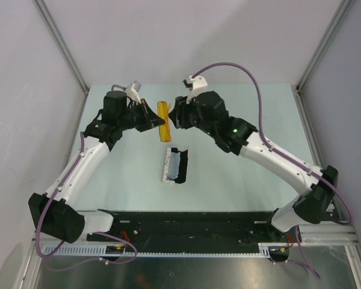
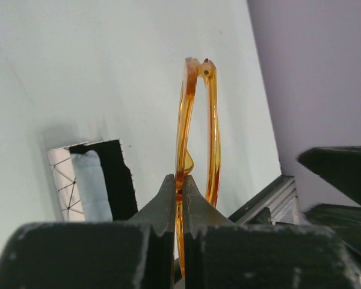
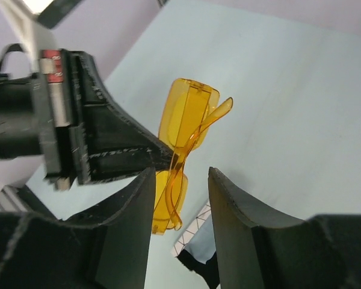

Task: Organize the sunglasses
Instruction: Pass from the left arm to the right

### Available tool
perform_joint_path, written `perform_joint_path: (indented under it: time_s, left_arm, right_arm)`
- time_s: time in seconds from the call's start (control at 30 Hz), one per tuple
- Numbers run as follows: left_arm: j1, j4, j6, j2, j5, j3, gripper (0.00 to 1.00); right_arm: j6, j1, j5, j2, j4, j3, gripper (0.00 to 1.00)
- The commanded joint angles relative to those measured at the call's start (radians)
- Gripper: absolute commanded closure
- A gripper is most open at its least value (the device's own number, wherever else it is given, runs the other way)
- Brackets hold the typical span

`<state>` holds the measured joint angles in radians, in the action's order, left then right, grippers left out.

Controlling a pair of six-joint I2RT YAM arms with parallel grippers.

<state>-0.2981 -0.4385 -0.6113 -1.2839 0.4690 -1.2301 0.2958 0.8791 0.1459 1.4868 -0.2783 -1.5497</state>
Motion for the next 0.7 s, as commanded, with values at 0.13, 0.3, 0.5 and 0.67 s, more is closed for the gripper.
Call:
perform_joint_path:
  time_s: [0.13,0.3,0.5,0.67]
  left_arm:
    - [-0.081,-0.054,-0.007,0.061,-0.306,-0.016,1.0]
    - [-0.09,-0.066,-0.016,0.069,-0.354,-0.028,1.0]
    - [-0.11,-0.075,-0.021,0.058,-0.377,-0.039,1.0]
    - [-0.121,-0.085,-0.019,0.052,-0.398,-0.048,1.0]
  right_arm:
    - [0.072,0.099,0.256,0.164,-0.12,-0.165,0.55]
    - [0.077,0.123,0.345,0.236,-0.176,-0.245,0.55]
    - [0.071,0.13,0.383,0.283,-0.174,-0.279,0.61]
    - [0.052,0.139,0.406,0.32,-0.177,-0.308,0.64]
